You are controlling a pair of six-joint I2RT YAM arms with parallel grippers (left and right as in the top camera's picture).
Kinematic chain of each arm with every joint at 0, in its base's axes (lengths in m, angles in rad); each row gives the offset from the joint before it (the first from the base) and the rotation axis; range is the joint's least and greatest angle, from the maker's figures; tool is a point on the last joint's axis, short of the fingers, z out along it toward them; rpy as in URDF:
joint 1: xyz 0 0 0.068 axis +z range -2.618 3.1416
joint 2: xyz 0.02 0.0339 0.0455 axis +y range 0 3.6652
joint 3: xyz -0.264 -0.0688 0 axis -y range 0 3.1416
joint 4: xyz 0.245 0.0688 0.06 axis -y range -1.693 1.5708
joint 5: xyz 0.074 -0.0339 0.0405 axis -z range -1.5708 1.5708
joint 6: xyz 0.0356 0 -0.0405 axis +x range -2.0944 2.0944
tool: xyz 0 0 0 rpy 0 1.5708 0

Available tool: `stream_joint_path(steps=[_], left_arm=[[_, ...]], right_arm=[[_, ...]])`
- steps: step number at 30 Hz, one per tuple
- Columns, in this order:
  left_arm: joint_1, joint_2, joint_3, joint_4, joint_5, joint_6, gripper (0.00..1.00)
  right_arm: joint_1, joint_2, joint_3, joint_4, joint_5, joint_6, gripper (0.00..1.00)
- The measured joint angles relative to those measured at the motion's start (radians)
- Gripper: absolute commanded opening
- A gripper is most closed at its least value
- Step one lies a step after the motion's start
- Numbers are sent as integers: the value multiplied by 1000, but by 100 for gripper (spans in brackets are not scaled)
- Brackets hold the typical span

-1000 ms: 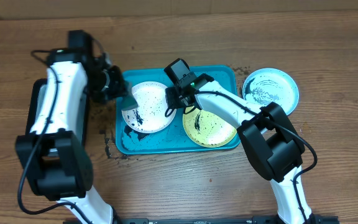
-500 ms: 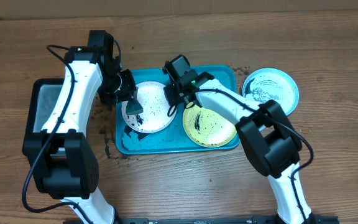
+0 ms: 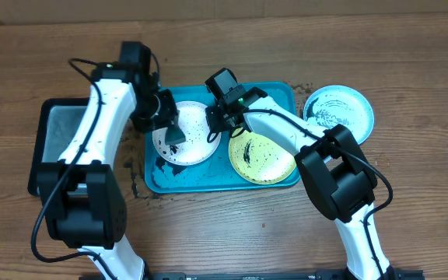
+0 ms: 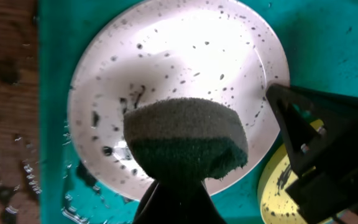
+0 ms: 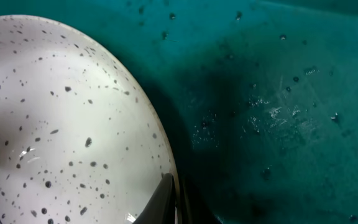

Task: Clean dirty plates on tray and stack at the side
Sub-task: 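Scrub the white plate with the sponge in the left gripper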

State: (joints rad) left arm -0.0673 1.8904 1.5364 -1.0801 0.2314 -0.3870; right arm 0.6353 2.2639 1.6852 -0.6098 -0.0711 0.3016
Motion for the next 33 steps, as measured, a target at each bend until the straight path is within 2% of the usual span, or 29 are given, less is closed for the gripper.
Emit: stream_joint_path(steps=[9, 17, 27, 33], left_arm=[[-37, 0, -161, 288, 3, -49, 4], [-37, 0, -239, 460, 14, -79, 4], [-37, 0, -323, 487, 27, -94, 4], [-37, 18, -328, 448, -68, -93, 4]], right_arm=[[0, 0, 24, -80, 6, 152, 4], [0, 0, 31, -97, 9, 182, 4], [0, 0, 31, -98, 9, 185, 4], [0, 0, 31, -101, 9, 185, 4]])
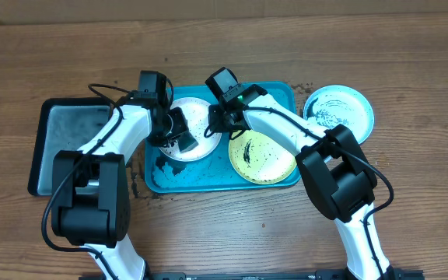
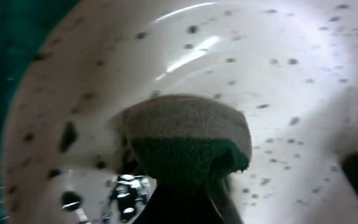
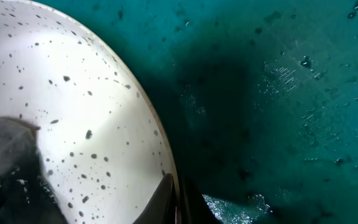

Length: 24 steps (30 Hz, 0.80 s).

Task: Clean dirty plates on tray and stack at the side
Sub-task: 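Scrub the white plate with the sponge in the left gripper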

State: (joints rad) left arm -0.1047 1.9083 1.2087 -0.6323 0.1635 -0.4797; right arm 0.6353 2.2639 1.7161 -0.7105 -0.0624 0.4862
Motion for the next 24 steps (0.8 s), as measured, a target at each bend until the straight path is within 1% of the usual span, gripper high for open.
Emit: stream_joint_path(steps=[7, 10, 13, 19, 24], left_arm=[[-6, 1, 24, -127, -257, 3, 4], [-7, 8, 58, -177, -283, 5, 4], [-7, 12, 92, -166, -252, 16, 4], [-18, 31, 111, 8, -22, 23, 4], [-65, 112, 122, 73, 64, -18, 5]], right_arm=[[1, 0, 1, -5, -2, 0, 4], [4, 0, 1, -3, -6, 0, 4], [4, 0, 1, -1, -5, 0, 4], [4, 0, 1, -1, -2, 0, 4], [4, 0, 1, -5, 7, 0, 4]])
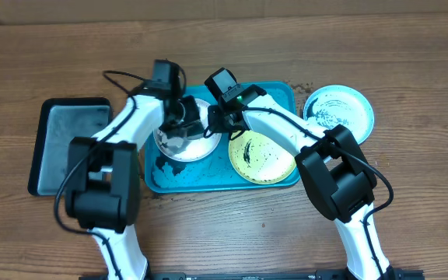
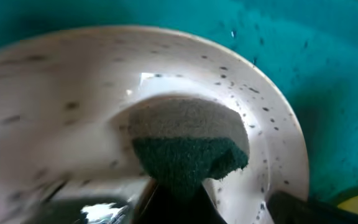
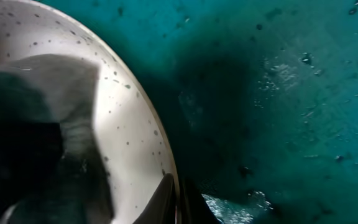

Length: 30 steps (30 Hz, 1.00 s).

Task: Clean dirty plates on tray and stack at the side

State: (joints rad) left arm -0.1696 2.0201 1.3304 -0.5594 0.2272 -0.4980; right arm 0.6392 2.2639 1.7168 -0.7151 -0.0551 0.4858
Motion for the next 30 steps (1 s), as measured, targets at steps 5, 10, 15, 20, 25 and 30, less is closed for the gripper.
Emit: stream_joint_path(steps=[5, 10, 15, 20, 25, 30], left_arm=[[8, 32, 26, -4, 49, -21, 4], [43, 34, 42, -63, 64, -24, 4], [109, 17, 72, -220, -57, -23, 4], [156, -21, 85, -286, -180, -14, 4], [159, -123, 124, -352, -251, -12, 4], [191, -319, 143, -396, -275, -27, 4]], right_arm=[[-5, 0, 0, -3, 8, 0, 4], [-4, 0, 0, -3, 10, 0, 4], [-5, 0, 0, -3, 11, -1, 4], [-2, 0, 2, 7, 9, -8, 4], [-1, 0, 2, 8, 10, -29, 4], [-1, -1, 27, -27, 23, -80, 4]])
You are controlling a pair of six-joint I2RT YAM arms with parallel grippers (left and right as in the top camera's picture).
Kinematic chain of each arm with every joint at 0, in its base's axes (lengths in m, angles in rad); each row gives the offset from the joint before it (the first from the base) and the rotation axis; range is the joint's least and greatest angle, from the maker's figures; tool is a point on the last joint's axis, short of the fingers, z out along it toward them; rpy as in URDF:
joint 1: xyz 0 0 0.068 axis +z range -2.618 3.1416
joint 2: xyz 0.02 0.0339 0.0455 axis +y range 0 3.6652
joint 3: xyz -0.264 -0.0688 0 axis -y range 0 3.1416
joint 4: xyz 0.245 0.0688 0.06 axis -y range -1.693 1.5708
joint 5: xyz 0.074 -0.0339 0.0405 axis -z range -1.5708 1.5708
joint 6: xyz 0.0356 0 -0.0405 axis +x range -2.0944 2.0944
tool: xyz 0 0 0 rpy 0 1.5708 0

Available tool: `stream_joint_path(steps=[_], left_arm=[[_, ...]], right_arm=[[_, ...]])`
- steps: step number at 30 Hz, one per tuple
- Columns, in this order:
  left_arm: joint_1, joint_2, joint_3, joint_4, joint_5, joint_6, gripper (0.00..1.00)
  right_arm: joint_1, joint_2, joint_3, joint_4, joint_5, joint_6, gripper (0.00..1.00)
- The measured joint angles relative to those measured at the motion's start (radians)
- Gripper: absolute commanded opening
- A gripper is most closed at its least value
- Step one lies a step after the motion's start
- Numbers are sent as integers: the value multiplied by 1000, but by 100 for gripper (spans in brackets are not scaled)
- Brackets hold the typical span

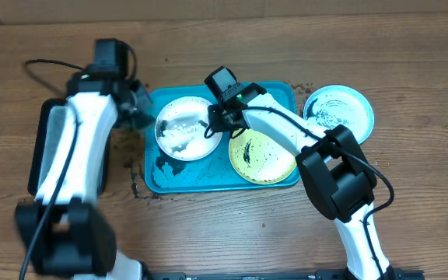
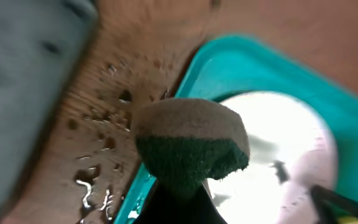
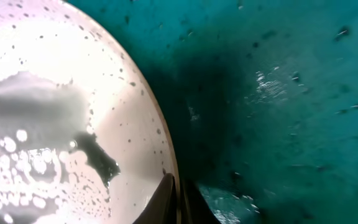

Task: Clean dirty plates on tray and stack at the side

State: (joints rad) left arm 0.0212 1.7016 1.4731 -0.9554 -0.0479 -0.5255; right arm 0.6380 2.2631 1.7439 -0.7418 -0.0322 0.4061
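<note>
The white plate (image 1: 183, 129) lies at the left of the teal tray (image 1: 274, 95), with soap foam and a dark smear in its middle (image 3: 48, 155). My right gripper (image 1: 211, 124) is shut on the plate's right rim, which sits between its fingertips (image 3: 166, 190). My left gripper (image 1: 136, 107) hovers over the tray's left edge, off the plate, shut on a grey-and-green sponge (image 2: 191, 142). A dirty yellow plate (image 1: 261, 157) rests on the tray's right half. A blue plate (image 1: 339, 113) with dark streaks sits on the table to the right of the tray.
A black basin (image 1: 53, 148) stands on the wooden table to the left of the tray. Water drops and dark specks (image 2: 98, 124) lie on the wood between basin and tray. The teal tray's rim (image 2: 185, 81) runs just beneath the sponge.
My left gripper with the sponge has gone from the white plate's surface to the tray's left edge, towards the basin. The plate now shows foam. The right gripper still pinches the rim.
The sponge hung just above the speckled white plate while my right gripper pinched its rim. Then the sponge was down on the plate, first at its lower left, later nearer its middle. Now it is off the plate, which bears foam and fewer specks.
</note>
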Motion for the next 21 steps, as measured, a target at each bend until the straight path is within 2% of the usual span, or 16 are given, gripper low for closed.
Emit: stream_joint_path(steps=[4, 8, 14, 17, 21], left_arm=[[92, -160, 11, -11, -4, -8, 4], [234, -245, 27, -41, -9, -42, 4], [371, -203, 27, -98, 4, -72, 4], [389, -169, 26, -108, 10, -91, 4], [392, -159, 26, -108, 14, -105, 4]], right_arm=[[6, -28, 29, -39, 61, -70, 4], [48, -98, 70, -82, 238, -154, 4], [221, -208, 113, -92, 622, -303, 4], [368, -237, 122, -45, 948, -409, 4], [476, -237, 122, 49, 1206, -601, 4]])
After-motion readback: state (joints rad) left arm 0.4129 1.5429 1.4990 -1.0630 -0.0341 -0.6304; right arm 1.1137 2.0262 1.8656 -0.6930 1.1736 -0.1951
